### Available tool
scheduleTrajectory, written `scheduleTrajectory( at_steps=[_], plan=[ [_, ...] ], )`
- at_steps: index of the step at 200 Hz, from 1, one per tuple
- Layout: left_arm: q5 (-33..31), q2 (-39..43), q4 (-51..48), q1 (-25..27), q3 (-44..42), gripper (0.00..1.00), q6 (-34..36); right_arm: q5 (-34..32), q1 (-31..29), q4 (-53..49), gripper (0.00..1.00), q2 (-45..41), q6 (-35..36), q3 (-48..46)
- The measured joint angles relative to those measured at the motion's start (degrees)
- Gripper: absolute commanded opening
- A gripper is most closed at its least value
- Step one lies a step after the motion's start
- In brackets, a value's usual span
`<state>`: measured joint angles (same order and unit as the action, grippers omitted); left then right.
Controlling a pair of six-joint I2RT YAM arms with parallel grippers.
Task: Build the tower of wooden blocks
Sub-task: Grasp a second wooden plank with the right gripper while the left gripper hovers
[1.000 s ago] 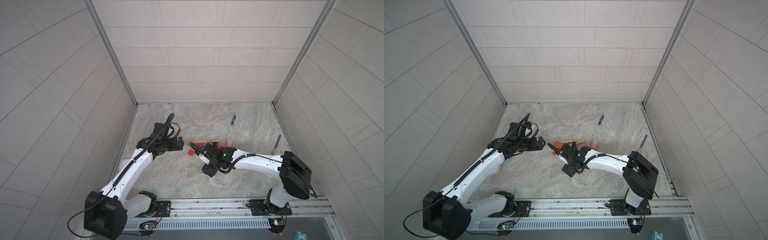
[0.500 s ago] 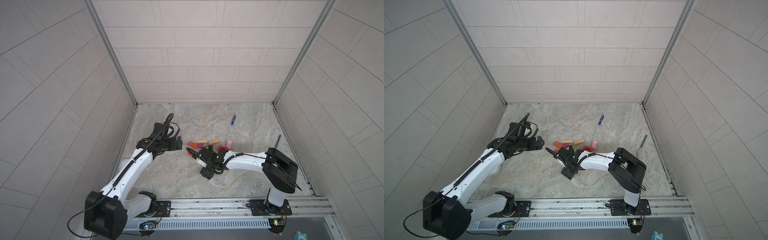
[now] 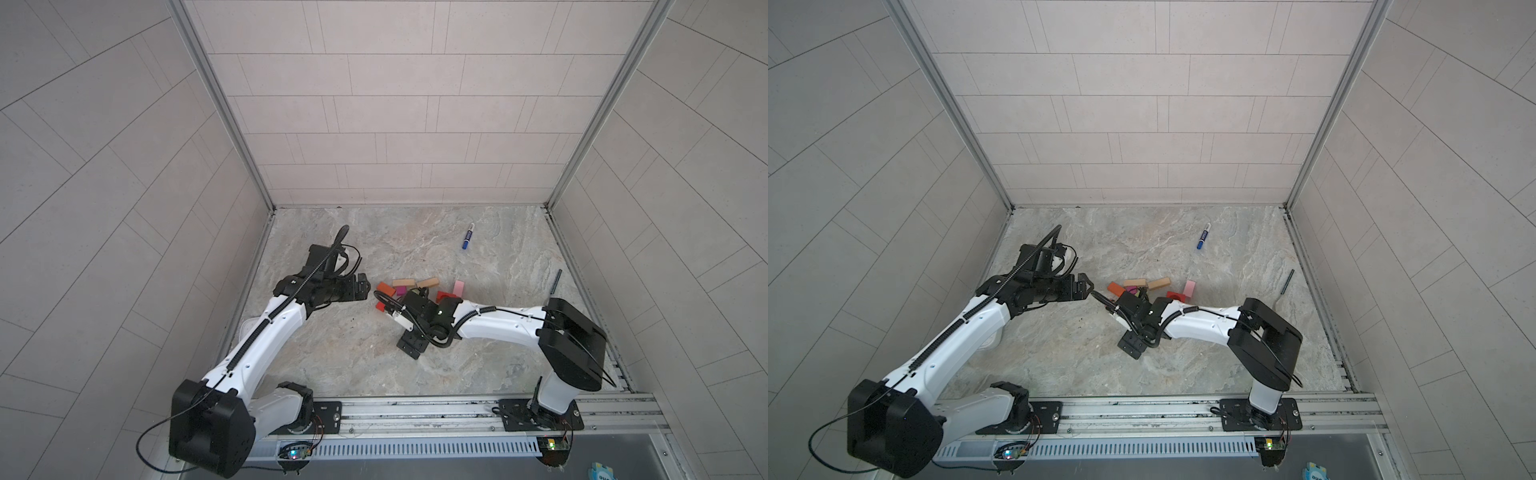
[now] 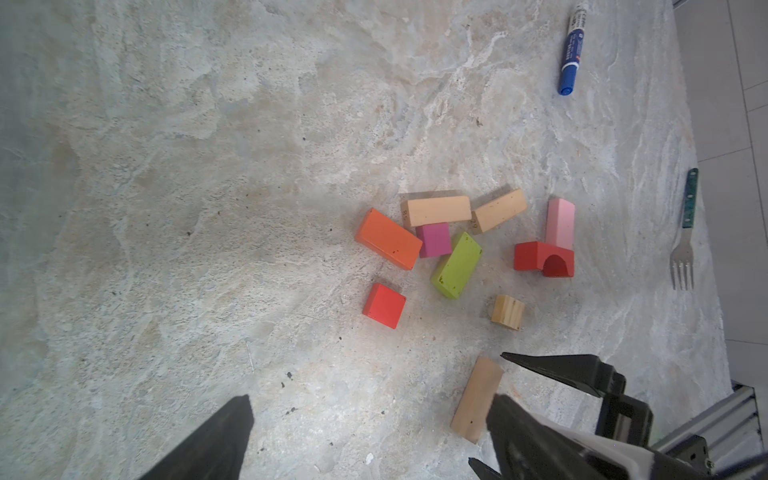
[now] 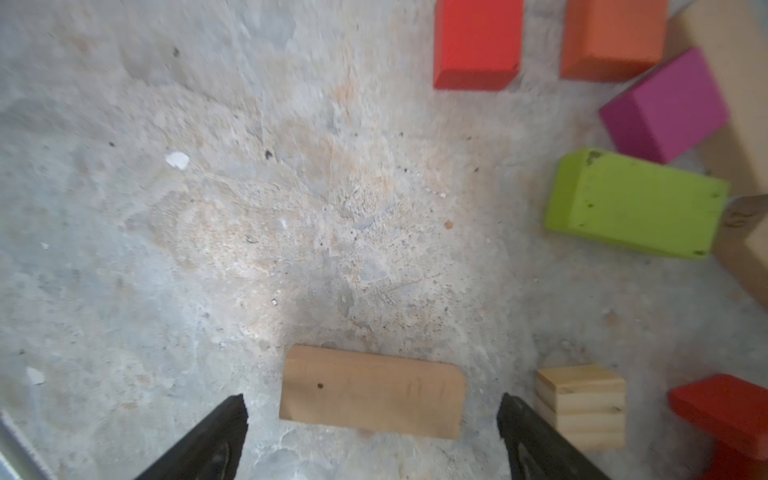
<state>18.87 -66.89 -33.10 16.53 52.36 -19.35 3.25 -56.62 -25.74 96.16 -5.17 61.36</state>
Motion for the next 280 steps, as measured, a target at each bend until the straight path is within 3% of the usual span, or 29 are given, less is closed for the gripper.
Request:
scheduleTrajectory(
  at_steps=[51,87,174,280],
  plan=[
    [3.3,-1.1,0.7,2.5,0.0,0.96,1.0,-1.9,3.9,-3.5,0.94,-10.6,0.0,0.0],
    [4.0,-1.1,0.7,4.6,0.0,0.96,1.4,-4.7,8.5,-6.2,0.94,-12.3,-1.3,0.9],
    [4.1,-0.9,0.7,8.8,0.0,0.95,2.8,-12.3,15.9,-8.9,0.94,2.0,-11.5,12.5],
    [5.7,-0.9,1.2,11.5,0.0,0.95,3.6,-7.6,19.7,-5.0,0.89,14.9,-18.7,18.8]
  ],
)
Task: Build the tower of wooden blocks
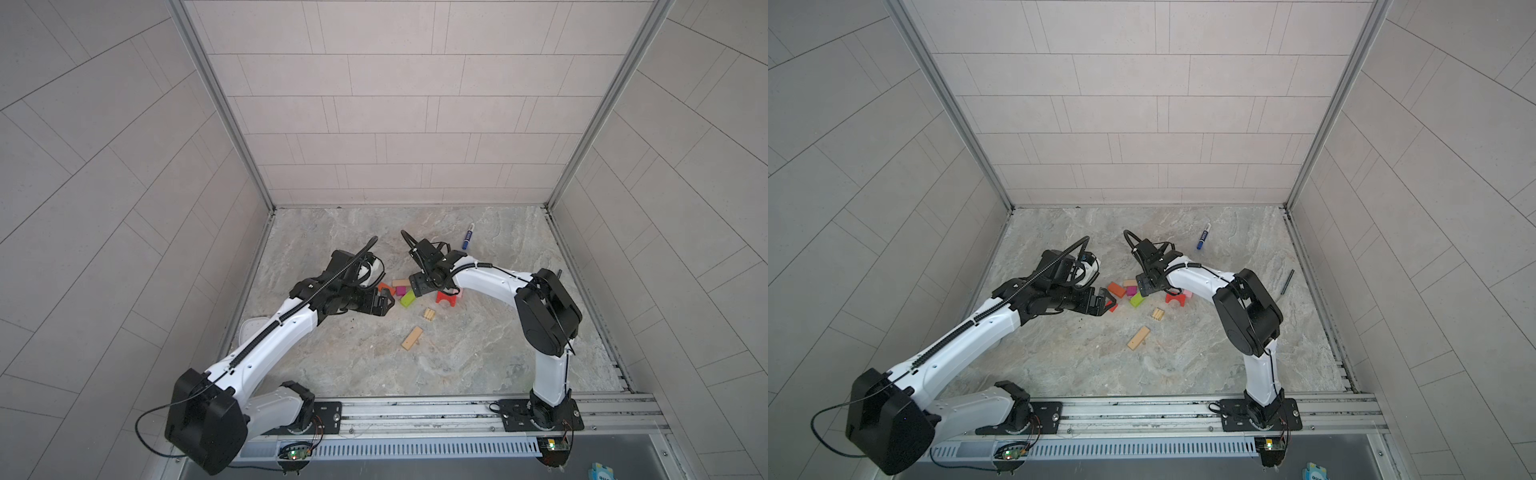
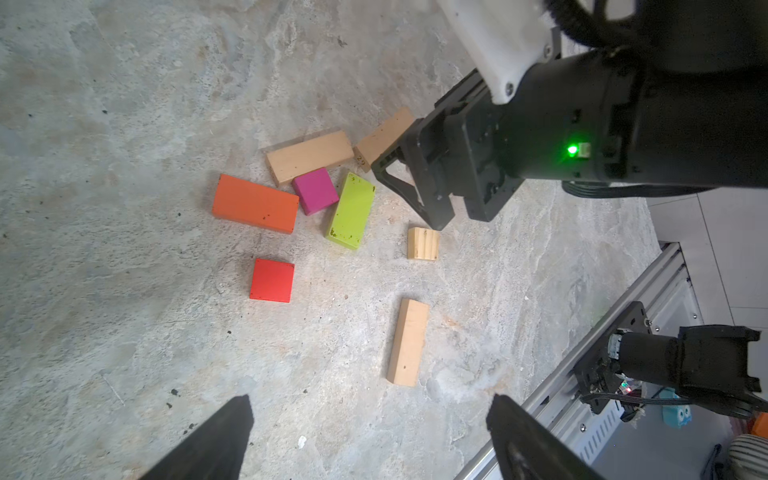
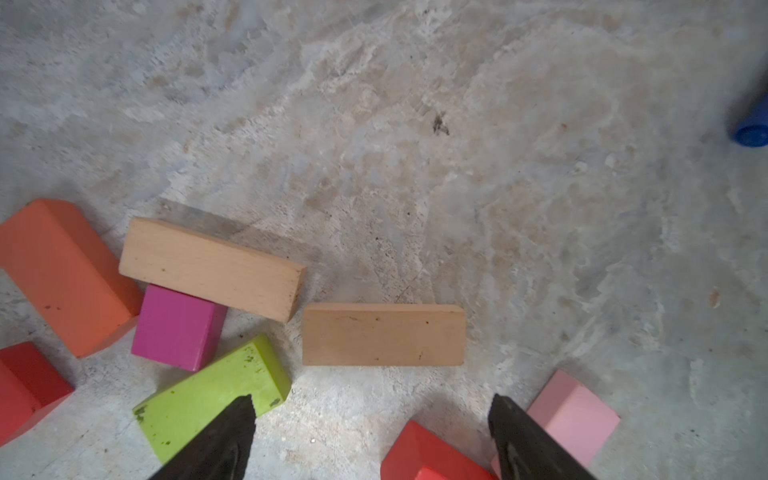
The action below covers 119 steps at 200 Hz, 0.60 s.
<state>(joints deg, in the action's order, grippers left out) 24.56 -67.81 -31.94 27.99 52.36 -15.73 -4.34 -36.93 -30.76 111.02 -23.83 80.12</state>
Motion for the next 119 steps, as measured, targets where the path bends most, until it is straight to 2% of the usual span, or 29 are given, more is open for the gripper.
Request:
scheduleTrajectory(
  at_steps=[119],
  plan=[
    [1.0,0.0,0.4,0.7,0.0,0.96,0.1,1.7,1.6,4.3,0.88,4.5,-0.3,-1.0]
  ],
)
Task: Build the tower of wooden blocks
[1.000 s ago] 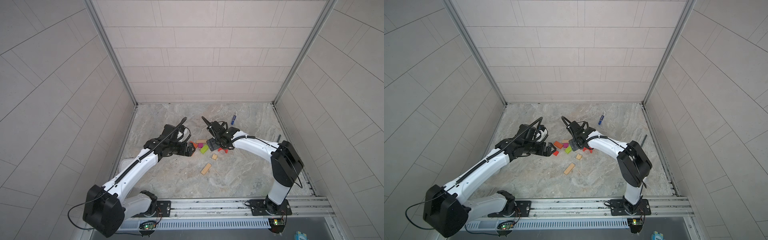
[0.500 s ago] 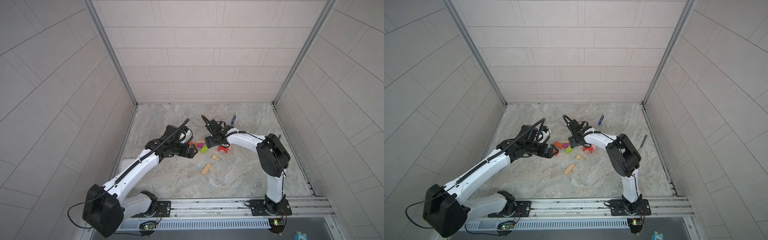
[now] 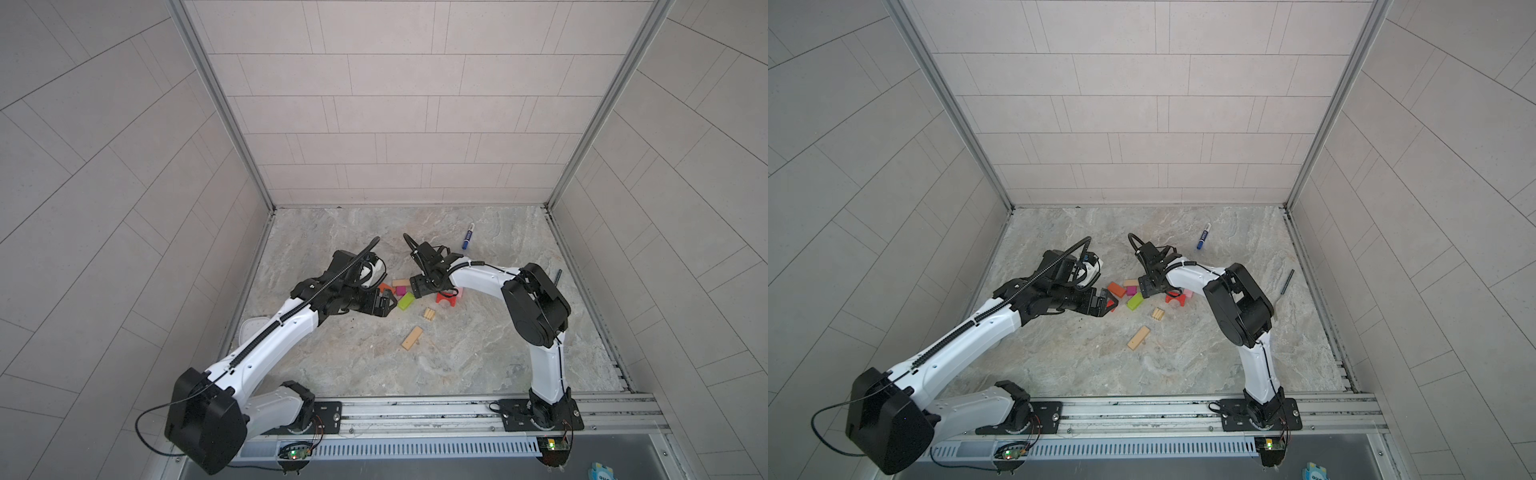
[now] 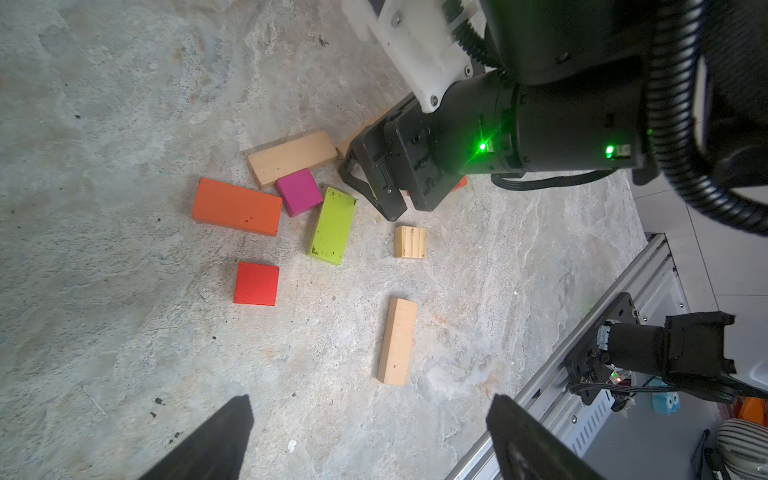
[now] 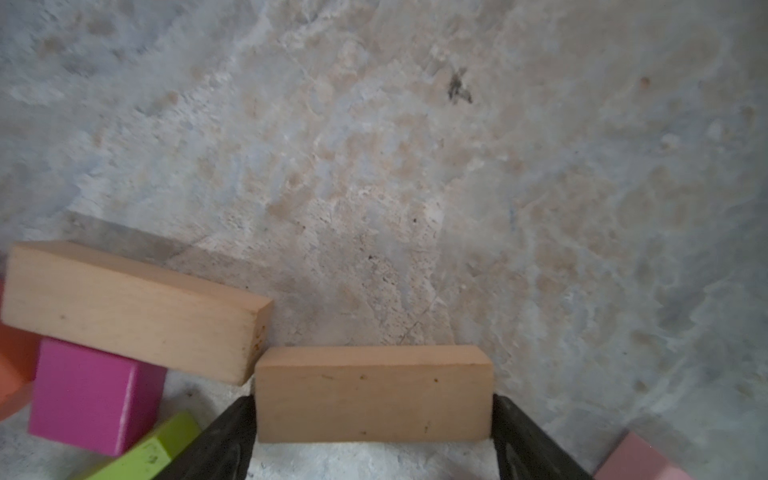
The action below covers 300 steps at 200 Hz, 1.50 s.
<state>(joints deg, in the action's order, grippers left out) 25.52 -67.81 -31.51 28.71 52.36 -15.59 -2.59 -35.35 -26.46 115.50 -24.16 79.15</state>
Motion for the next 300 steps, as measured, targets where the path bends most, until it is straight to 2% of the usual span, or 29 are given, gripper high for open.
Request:
scheduleTrajectory(
  at_steps=[68,86,113,164,220,268,300],
  plan=[
    [0.0,-0.6,0.0,0.4,0.0,0.95,0.0,0.9,0.9,1.2,0.81,0.6,0.1,0.3],
    [0.0,-0.9,0.0,0.6,0.0,0.95,0.0,0.8,0.9,1.6,0.77,0.7,0.3,0.4],
    [0.0,-1.0,0.0,0.7,0.0,0.95,0.0,0.3,0.9,1.9,0.65,0.7,1.4,0.5],
    [-0.1,-1.0,0.0,0.7,0.0,0.95,0.0,-1.0,0.9,0.4,0.62,-1.4,3.6,0.2],
    [-1.0,-1.0,-0.1,0.1,0.0,0.95,-0.3,-0.2,0.9,-3.8,0.60,-15.7,7.0,-4.7],
    [-1.2,-1.0,-0.3,-1.9,0.0,0.95,-0.5,3.1,-0.5,-6.9,0.60,-30.7,9.4,-15.9],
    [-1.2,-1.1,-0.2,-2.7,0.0,0.94,-0.9,4.6,-3.8,-9.2,0.60,-37.6,10.3,-21.2]
  ],
)
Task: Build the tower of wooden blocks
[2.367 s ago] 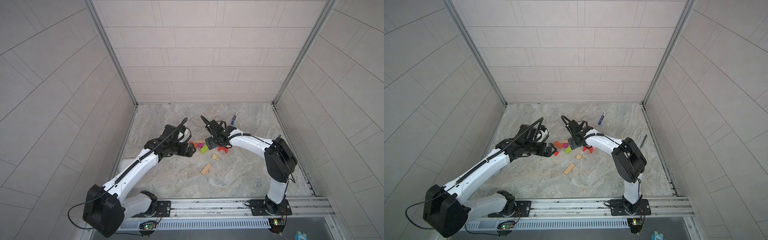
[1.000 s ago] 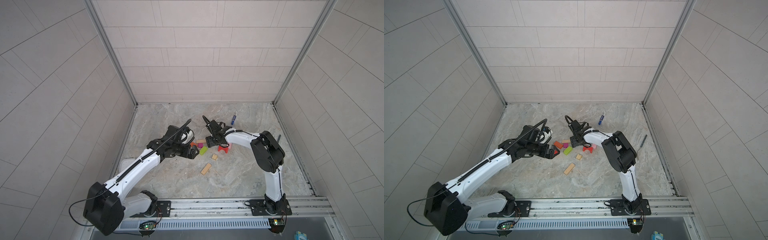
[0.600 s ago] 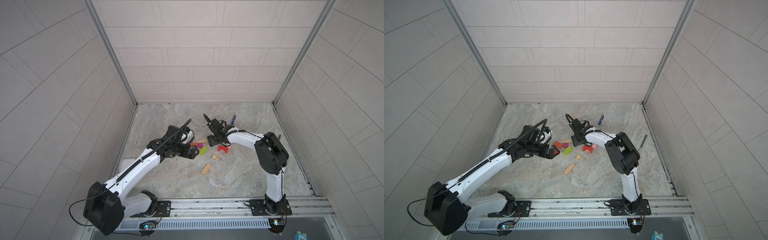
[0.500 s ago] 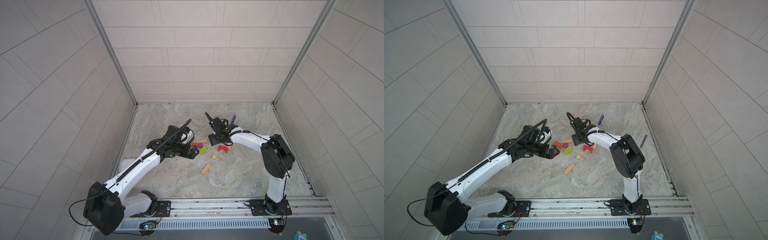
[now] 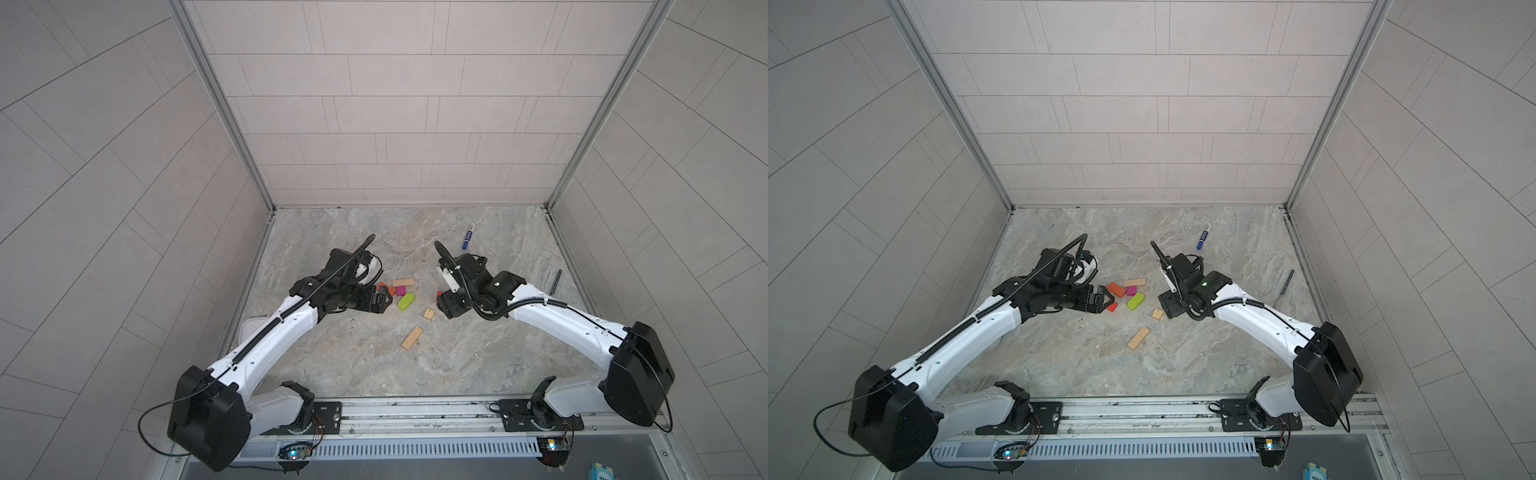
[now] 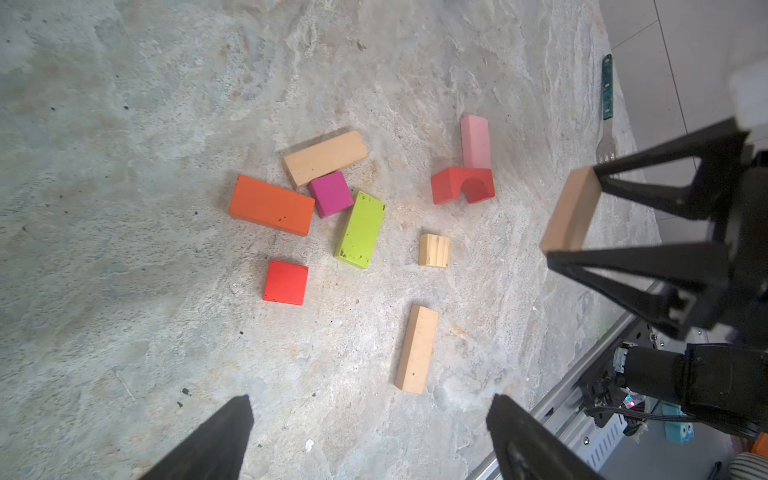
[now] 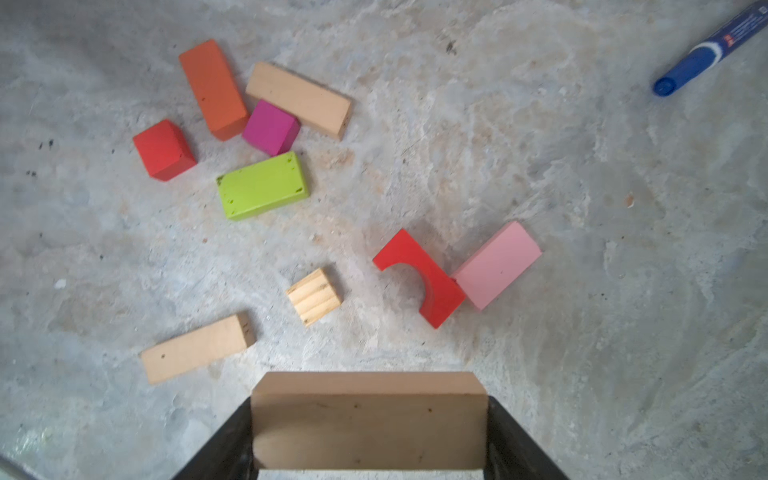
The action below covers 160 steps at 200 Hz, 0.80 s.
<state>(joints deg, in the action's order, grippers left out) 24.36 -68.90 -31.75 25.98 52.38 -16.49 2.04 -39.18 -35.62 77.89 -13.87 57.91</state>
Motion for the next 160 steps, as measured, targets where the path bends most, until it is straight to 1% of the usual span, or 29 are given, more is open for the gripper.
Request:
scheduleTrajectory(
  at_steps=[20,31,37,59,79,102,131,160],
  plan=[
    [0.0,-0.7,0.0,-0.1,0.0,0.89,-0.3,0.3,-2.5,-0.3,0.60,-2.7,0.1,-2.5],
    [0.1,-1.4,0.0,0.0,0.0,0.79,-0.4,0.3,-3.8,-0.3,0.60,-4.0,-0.1,-4.2],
    [0.1,-1.8,0.0,0.1,0.0,0.77,-0.6,0.2,-4.4,-0.3,0.60,-4.5,-0.2,-5.2],
    [0.0,-4.3,-0.1,1.6,0.2,0.76,-1.1,0.3,-6.0,-0.5,0.60,-6.1,-1.7,-8.4],
    [-0.9,-7.8,-0.4,5.0,1.4,0.74,-1.7,0.3,-6.4,-0.1,0.60,-8.3,-3.8,-11.4],
    [-3.7,-11.2,-1.0,9.6,3.0,0.74,-2.1,0.3,-6.7,0.2,0.60,-11.7,-6.2,-14.2],
    [-7.6,-13.6,-0.3,14.9,3.2,0.74,-2.9,-0.3,-6.9,0.2,0.60,-15.0,-8.5,-15.6],
    [-11.9,-16.6,1.6,20.1,3.2,0.68,-4.0,-1.6,-6.9,-0.2,0.60,-17.4,-10.1,-16.8]
  ],
)
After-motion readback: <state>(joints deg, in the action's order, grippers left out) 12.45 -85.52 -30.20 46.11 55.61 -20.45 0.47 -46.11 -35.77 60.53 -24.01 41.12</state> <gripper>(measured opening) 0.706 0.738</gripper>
